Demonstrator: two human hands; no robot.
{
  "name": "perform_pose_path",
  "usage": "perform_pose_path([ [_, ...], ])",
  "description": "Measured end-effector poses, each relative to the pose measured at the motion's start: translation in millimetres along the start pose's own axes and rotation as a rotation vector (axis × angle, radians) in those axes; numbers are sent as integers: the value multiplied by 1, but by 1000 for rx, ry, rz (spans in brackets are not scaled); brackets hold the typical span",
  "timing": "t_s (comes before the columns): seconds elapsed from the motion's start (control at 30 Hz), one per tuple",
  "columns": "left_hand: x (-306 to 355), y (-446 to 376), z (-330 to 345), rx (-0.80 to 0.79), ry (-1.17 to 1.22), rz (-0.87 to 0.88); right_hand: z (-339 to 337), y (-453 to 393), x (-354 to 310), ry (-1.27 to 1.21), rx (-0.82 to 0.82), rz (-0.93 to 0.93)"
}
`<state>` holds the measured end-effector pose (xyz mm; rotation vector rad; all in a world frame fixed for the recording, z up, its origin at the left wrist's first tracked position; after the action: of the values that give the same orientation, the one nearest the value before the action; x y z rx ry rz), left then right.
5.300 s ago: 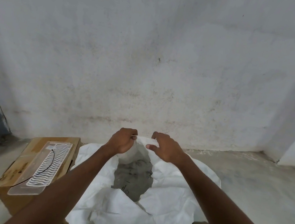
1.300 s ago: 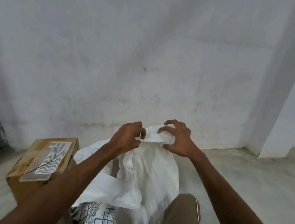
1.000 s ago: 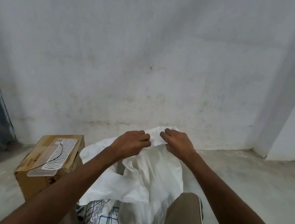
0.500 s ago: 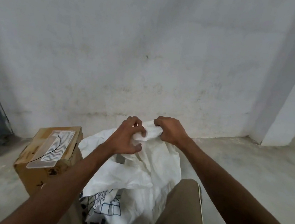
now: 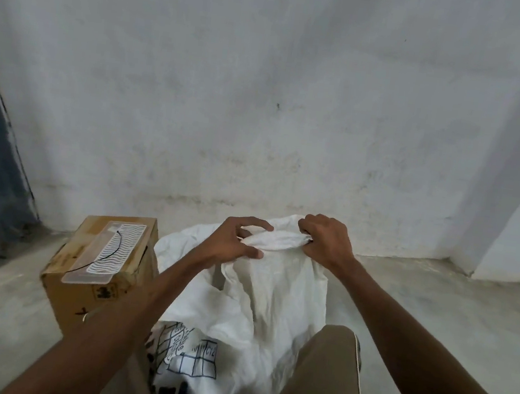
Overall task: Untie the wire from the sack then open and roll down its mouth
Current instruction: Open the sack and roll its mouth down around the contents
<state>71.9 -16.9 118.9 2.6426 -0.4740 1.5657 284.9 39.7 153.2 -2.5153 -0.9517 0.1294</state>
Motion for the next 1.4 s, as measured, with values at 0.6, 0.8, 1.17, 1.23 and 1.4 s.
perform_pose_path([
  [0.6, -13, 16, -8, 33, -488, -40, 4, -19, -49, -192, -194, -169],
  [0.8, -40, 24, -13, 67, -370, -209, 2, -10, -53, -188, -79, -201],
  [1.17, -17, 34, -35, 284, -1070, 9, 7, -17, -42, -73, -136, -38],
  [1.23, -15, 38, -34, 227, -1146, 96, 10, -20, -48, -7, -147, -66],
  [1.4, -15, 46, -42, 60, -890, 190, 13, -18, -51, 53, -98, -103],
])
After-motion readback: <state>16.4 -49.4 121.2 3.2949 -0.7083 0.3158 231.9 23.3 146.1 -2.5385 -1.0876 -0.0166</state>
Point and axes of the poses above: each hand's wrist, its own y-axis away from the middle knuckle, its own z-axis out of the palm, x = y × z, the point moved 5 cm from there along -y, towards the middle knuckle, and after that the axes turned 12 degrees about -x, right-handed, at the moved point
